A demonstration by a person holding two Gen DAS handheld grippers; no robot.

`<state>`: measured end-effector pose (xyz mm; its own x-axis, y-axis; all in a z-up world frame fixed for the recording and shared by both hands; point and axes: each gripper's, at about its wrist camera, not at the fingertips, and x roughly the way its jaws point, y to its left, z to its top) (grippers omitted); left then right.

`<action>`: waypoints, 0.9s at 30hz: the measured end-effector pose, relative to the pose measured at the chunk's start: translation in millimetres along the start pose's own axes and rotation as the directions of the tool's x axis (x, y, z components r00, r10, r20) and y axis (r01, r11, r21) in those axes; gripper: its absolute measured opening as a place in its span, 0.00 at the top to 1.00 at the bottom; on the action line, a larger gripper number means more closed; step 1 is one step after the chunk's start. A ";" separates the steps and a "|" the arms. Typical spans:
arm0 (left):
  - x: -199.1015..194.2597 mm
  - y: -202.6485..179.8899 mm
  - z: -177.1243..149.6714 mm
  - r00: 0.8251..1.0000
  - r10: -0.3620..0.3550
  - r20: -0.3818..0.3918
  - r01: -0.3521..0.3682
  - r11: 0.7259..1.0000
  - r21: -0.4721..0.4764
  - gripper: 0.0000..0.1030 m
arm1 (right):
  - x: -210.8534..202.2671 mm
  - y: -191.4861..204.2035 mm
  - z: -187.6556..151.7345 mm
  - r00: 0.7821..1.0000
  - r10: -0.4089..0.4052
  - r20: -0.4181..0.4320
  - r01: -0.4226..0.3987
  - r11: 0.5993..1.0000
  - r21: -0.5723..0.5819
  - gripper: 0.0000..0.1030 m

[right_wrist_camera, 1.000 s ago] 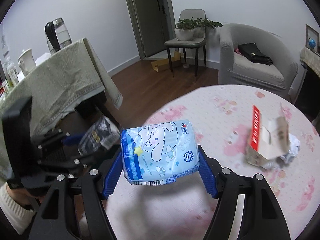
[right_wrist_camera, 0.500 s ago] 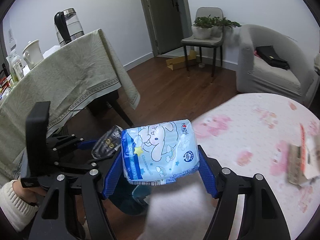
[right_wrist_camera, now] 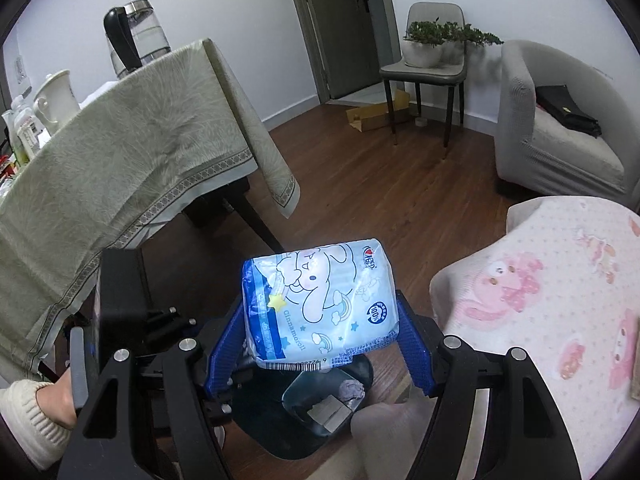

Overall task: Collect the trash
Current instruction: 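Carry both tissue packs from the table over the teal bin, then open the left tool over the bin while the right tool opens to drop the blue pack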

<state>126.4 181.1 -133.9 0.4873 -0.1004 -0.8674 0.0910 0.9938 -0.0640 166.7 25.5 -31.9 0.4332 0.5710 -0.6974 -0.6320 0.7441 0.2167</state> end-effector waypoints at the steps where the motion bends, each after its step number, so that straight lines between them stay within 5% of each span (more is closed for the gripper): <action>1: 4.0 1.0 -2.1 1.000 0.001 -0.016 -0.001 1.000 0.001 0.46 | 4.0 1.1 0.9 1.000 -0.004 -0.005 0.004 1.000 0.003 0.31; 8: 27.2 17.3 -18.4 0.994 -0.022 -0.110 0.020 1.000 -0.021 0.46 | 27.4 9.3 4.3 0.999 0.027 -0.031 -0.027 0.999 0.025 0.31; 11: 30.4 23.8 -22.2 0.993 -0.014 -0.119 0.012 1.000 -0.019 0.39 | 36.6 17.1 4.8 0.999 0.020 -0.047 -0.019 1.000 0.012 0.31; 15: 22.7 36.9 -22.4 0.995 -0.014 -0.098 0.009 0.999 -0.047 0.32 | 48.9 26.1 2.0 0.997 0.010 -0.073 -0.010 1.000 0.002 0.31; 27: -29.4 67.6 -14.4 1.000 0.006 0.029 -0.003 0.995 -0.104 0.37 | 88.0 46.6 -21.8 0.984 -0.036 -0.177 0.027 0.998 -0.057 0.32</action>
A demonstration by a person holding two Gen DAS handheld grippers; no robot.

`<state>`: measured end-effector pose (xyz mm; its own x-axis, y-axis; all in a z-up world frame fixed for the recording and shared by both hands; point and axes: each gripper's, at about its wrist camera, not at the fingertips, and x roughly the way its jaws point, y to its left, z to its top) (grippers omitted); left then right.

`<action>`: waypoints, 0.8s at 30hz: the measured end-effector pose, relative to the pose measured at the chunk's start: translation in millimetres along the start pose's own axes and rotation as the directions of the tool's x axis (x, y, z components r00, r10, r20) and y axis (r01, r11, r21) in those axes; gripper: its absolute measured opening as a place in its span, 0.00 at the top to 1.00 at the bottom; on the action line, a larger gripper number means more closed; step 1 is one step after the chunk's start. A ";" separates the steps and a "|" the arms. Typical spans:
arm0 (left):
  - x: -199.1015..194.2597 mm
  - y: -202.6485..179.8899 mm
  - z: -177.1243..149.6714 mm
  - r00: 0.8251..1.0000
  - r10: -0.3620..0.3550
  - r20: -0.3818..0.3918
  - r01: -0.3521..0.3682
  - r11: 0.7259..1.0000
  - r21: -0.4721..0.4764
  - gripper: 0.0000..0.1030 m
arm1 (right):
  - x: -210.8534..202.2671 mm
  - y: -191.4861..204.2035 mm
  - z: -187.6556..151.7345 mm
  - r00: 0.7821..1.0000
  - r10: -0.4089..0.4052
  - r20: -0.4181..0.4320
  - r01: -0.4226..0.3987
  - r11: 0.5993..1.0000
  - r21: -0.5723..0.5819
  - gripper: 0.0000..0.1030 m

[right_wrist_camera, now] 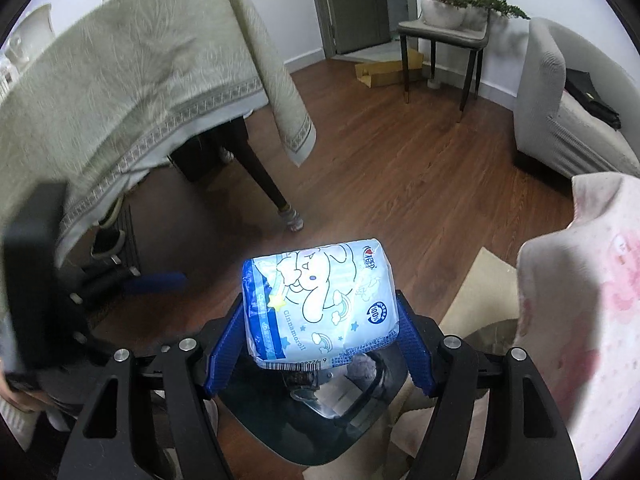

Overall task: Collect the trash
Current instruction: 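Open the left tool over the bin while the right tool opens to drop the blue pack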

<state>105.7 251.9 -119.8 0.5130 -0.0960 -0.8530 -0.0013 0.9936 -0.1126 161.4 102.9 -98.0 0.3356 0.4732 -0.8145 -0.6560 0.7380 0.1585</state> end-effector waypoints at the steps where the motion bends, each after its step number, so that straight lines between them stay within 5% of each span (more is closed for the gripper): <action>1: -3.4 -0.1 1.9 1.000 -0.003 0.010 0.003 1.000 -0.003 0.37 | 4.6 1.7 -2.5 1.000 -0.003 -0.013 0.003 1.000 -0.006 0.32; 16: -68.5 -19.0 32.8 0.979 -0.040 0.199 0.039 0.999 0.008 0.50 | 33.4 17.3 -30.4 0.995 -0.017 -0.100 0.012 0.999 -0.050 0.31; 24: -81.0 -26.1 42.4 0.967 0.000 0.254 0.008 1.000 -0.029 0.59 | 51.1 26.4 -48.4 0.991 -0.013 -0.137 0.001 0.996 -0.084 0.31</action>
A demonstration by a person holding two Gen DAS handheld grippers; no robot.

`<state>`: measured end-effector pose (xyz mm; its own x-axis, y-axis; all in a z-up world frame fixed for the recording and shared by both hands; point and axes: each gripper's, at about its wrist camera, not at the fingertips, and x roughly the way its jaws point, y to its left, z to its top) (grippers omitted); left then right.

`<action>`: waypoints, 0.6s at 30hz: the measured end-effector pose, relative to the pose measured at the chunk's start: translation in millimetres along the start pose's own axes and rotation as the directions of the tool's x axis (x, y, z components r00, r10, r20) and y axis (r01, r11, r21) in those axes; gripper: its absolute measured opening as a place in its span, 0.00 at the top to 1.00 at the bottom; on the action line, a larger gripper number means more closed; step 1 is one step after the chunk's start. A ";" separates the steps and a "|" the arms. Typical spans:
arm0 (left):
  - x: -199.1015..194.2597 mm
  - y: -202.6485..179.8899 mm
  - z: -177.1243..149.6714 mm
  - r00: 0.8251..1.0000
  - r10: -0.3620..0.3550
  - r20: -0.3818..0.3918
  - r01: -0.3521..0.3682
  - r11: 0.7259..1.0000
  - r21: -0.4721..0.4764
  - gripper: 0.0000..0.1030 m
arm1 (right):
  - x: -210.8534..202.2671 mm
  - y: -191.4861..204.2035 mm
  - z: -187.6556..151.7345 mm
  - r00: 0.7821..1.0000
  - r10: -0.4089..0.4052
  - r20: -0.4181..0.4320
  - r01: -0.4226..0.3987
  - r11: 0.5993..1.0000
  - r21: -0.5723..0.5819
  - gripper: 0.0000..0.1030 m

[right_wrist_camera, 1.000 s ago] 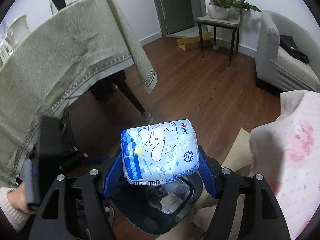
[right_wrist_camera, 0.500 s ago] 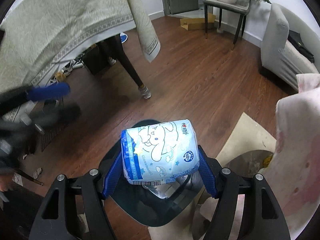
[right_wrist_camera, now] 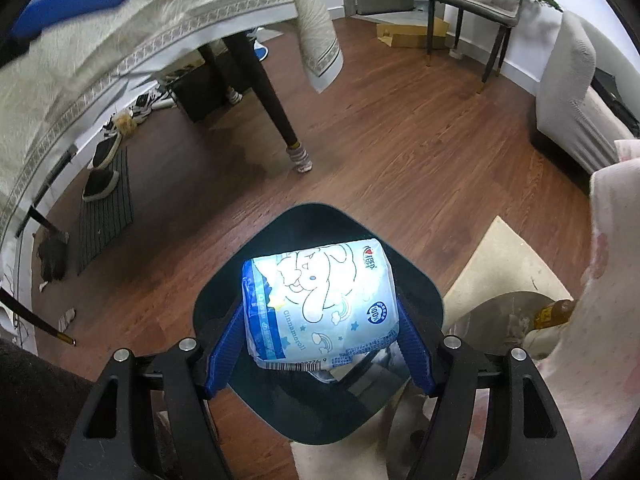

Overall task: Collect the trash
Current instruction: 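Open the left tool over the bin while the right tool opens to drop the blue pack, then move both tools back over the table toward the remaining trash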

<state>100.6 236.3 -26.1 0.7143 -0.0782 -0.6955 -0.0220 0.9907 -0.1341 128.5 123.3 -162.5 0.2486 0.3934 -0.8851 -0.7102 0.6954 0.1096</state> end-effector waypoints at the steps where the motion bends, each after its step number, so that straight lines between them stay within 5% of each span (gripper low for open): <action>1: -2.4 -1.4 1.5 1.000 0.002 0.009 -0.002 1.000 0.000 0.60 | 1.2 -0.2 -0.8 1.000 0.002 -0.003 -0.002 1.000 0.000 0.31; 18: -29.0 -36.4 28.1 0.990 -0.037 0.136 0.035 0.999 0.022 0.63 | -13.1 5.1 -13.0 0.999 0.041 0.025 -0.041 0.999 -0.012 0.17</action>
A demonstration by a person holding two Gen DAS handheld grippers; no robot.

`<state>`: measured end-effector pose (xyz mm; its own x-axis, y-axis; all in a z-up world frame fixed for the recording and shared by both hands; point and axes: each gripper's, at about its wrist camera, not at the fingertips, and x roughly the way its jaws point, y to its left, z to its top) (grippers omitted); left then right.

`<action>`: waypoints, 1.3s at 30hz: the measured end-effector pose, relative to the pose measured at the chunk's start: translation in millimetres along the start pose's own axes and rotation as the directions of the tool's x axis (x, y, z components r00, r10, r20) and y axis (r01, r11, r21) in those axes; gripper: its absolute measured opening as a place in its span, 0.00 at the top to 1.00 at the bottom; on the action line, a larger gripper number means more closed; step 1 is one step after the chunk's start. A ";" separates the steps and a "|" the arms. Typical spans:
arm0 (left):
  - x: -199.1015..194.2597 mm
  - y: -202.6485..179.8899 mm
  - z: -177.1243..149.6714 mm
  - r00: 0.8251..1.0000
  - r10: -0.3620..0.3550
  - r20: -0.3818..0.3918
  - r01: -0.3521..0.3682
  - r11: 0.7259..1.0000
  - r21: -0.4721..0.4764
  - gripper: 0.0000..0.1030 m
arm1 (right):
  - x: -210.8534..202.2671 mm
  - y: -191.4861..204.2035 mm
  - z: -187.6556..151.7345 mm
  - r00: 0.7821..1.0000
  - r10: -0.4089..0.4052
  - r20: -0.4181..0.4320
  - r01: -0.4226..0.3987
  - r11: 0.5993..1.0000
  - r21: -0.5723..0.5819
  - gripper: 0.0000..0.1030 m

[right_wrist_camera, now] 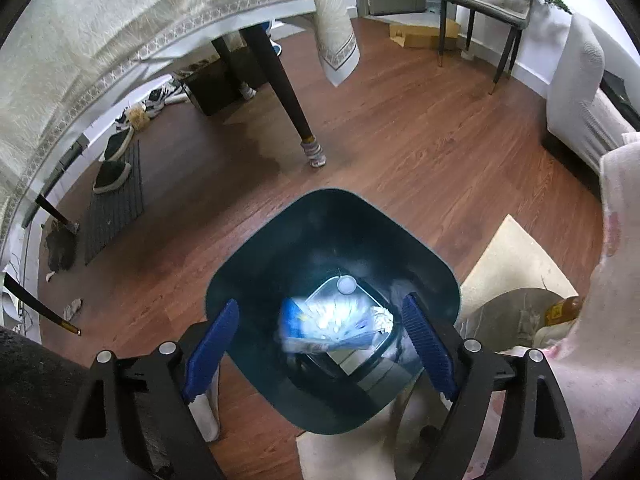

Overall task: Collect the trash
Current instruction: 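Move both tools back over the table toward the remaining trash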

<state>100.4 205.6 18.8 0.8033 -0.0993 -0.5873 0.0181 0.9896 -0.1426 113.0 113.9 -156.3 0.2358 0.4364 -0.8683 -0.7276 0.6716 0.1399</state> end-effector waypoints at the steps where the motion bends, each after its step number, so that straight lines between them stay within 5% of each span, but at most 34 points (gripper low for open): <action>1: 0.3 -1.9 1.3 1.000 0.002 0.002 -0.002 1.000 0.003 0.63 | -6.7 -1.1 -0.2 1.000 0.012 0.015 -0.012 1.000 0.009 0.17; 12: -11.4 -15.7 20.0 0.998 -0.003 0.057 0.003 1.000 0.001 0.63 | -98.5 -5.2 9.5 0.974 0.035 0.222 -0.033 0.999 -0.012 0.26; 26: -0.5 -69.9 34.0 0.994 -0.082 0.071 0.081 0.997 0.022 0.48 | -177.2 -71.9 -12.8 0.924 -0.143 0.354 0.128 0.990 0.067 0.34; 39: 53.1 -168.7 30.4 0.976 -0.219 -0.018 0.220 0.972 0.087 0.39 | -247.8 -166.3 -59.7 0.829 -0.372 0.417 0.294 0.925 0.240 0.34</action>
<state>158.0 36.6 35.9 0.7692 -0.3153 -0.5557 0.2456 0.9488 -0.1984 137.1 -141.8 7.2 0.7348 0.3621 -0.5735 -0.4492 0.8934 -0.0113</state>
